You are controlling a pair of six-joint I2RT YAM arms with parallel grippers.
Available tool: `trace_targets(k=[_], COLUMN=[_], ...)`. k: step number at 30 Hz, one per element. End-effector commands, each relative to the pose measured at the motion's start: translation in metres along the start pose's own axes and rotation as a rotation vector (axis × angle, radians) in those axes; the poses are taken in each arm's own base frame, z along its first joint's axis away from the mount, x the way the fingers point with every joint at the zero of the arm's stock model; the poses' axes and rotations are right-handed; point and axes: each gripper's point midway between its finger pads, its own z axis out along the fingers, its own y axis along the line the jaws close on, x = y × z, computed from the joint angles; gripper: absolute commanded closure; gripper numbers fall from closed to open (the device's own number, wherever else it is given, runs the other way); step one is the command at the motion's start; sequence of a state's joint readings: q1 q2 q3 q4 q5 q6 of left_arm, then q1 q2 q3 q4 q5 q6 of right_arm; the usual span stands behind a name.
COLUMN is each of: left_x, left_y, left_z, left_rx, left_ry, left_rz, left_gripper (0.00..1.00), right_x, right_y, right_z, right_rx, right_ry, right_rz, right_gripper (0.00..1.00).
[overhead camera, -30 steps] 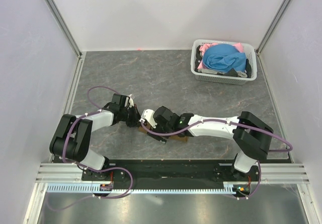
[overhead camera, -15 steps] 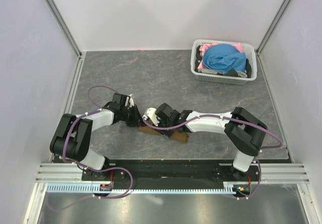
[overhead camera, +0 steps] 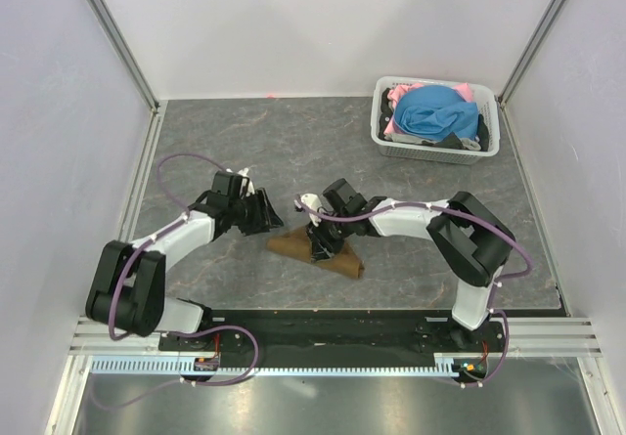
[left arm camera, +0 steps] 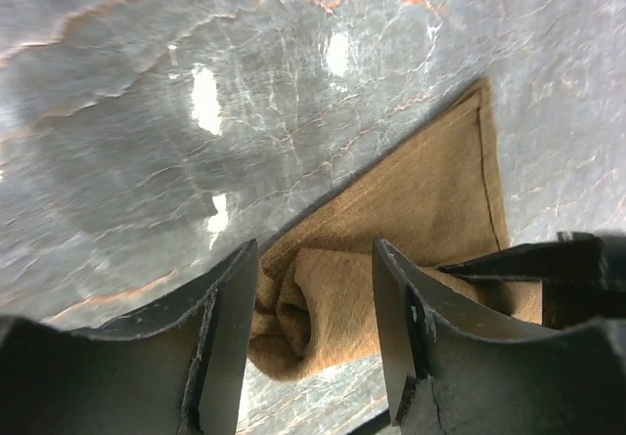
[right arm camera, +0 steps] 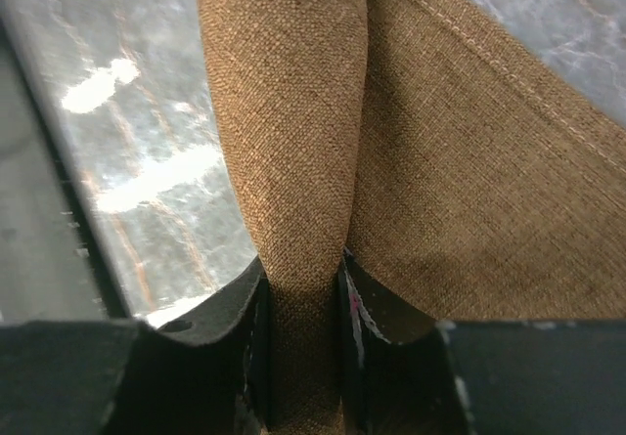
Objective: Fold the napkin, place the utensils inside, and roll it up
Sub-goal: Roll the napkin with the utensil
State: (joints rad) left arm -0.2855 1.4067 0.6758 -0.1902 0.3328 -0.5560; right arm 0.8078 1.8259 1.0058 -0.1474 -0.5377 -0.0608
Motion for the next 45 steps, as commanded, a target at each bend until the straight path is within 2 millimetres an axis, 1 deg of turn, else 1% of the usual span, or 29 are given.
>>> trace_targets(k=[1,2,3,4,5,6,8,10,15,16,18,19,20,21,22,24,26,27,29,30,32,34,35,38,39,41,42,43,45], left_x=[-0.011,-0.005,-0.011,-0.009,-0.002,-0.005,0.005,0.012,0.023,0.020,0.022,0.024,0.025,0.026,0.028,0.030,0.037,0.037,0.042,0.042,0.051,0.050,0.052,0.051,0.051,0.050,0.052,0.054,0.051], left_y=[0.000,0.002,-0.006,-0.007,-0.007,-0.011,-0.012,-0.010,-0.003,-0.003,-0.001,0.001,0.002,0.003,0.006,0.008,0.013,0.013,0.015,0.015,0.019,0.018,0.019,0.018,0.019,0.018,0.019,0.019,0.018], left_z=[-0.017,-0.017,-0.024,-0.026,-0.026,-0.028,-0.026,-0.022,-0.014,-0.010,-0.006,-0.001,0.000,0.002,0.004,0.007,0.010,0.011,0.015,0.016,0.018,0.019,0.019,0.020,0.020,0.020,0.020,0.020,0.019], left_rx=[0.003,0.009,0.045,0.059,0.077,0.100,0.123,0.127,0.127,0.134,0.131,0.126,0.125,0.121,0.113,0.098,0.077,0.079,0.075,0.074,0.056,0.059,0.055,0.056,0.049,0.048,0.043,0.038,0.028], left_ry=[-0.124,-0.122,-0.166,-0.173,-0.163,-0.182,-0.151,-0.127,-0.089,-0.103,-0.094,-0.080,-0.072,-0.063,-0.051,-0.032,0.005,0.014,0.048,0.054,0.103,0.111,0.123,0.133,0.139,0.147,0.159,0.168,0.167], left_rz=[0.063,0.059,0.076,0.078,0.082,0.090,0.091,0.084,0.065,0.069,0.065,0.059,0.053,0.047,0.042,0.034,0.017,0.018,0.004,0.005,-0.014,-0.015,-0.016,-0.010,-0.012,-0.011,-0.018,-0.025,-0.031], left_gripper=[0.43,0.43,0.43,0.43,0.44,0.44,0.46,0.48,0.56,0.61,0.69,0.81,0.85,0.89,0.94,0.98,0.98,0.98,0.98,0.98,0.98,0.98,0.98,0.98,0.98,0.98,0.98,0.98,0.98], right_x=[0.034,0.035,0.036,0.038,0.036,0.039,0.037,0.042,0.045,0.044,0.044,0.043,0.041,0.040,0.038,0.029,0.019,0.016,0.005,0.002,-0.007,-0.010,-0.018,-0.030,-0.030,-0.044,-0.043,-0.052,-0.056], right_y=[0.012,0.011,0.010,0.011,0.010,0.008,0.006,0.003,-0.001,-0.002,-0.002,-0.003,-0.005,-0.008,-0.010,-0.012,-0.017,-0.019,-0.024,-0.025,-0.025,-0.028,-0.028,-0.027,-0.030,-0.027,-0.025,-0.020,-0.017], right_z=[0.012,0.012,0.014,0.014,0.015,0.016,0.016,0.018,0.020,0.020,0.020,0.019,0.018,0.018,0.016,0.010,0.002,-0.001,-0.009,-0.012,-0.020,-0.026,-0.031,-0.040,-0.041,-0.049,-0.051,-0.057,-0.060], right_rx=[-0.170,-0.181,-0.207,-0.219,-0.232,-0.248,-0.259,-0.275,-0.274,-0.273,-0.267,-0.262,-0.241,-0.222,-0.208,-0.160,-0.106,-0.088,-0.030,-0.013,0.013,0.051,0.063,0.098,0.127,0.151,0.163,0.188,0.236], right_ry=[0.089,0.094,0.103,0.116,0.115,0.123,0.124,0.141,0.156,0.156,0.158,0.155,0.151,0.149,0.143,0.125,0.098,0.090,0.060,0.048,0.021,0.006,-0.021,-0.070,-0.078,-0.136,-0.144,-0.174,-0.184], right_rz=[0.146,0.167,0.193,0.212,0.221,0.246,0.266,0.299,0.322,0.320,0.321,0.318,0.310,0.305,0.299,0.295,0.266,0.257,0.231,0.220,0.194,0.176,0.155,0.118,0.110,0.067,0.059,0.029,-0.065], right_gripper=[0.66,0.67,0.67,0.67,0.67,0.67,0.67,0.67,0.66,0.66,0.65,0.64,0.63,0.57,0.55,0.48,0.45,0.41,0.36,0.36,0.33,0.31,0.29,0.27,0.26,0.24,0.23,0.22,0.20])
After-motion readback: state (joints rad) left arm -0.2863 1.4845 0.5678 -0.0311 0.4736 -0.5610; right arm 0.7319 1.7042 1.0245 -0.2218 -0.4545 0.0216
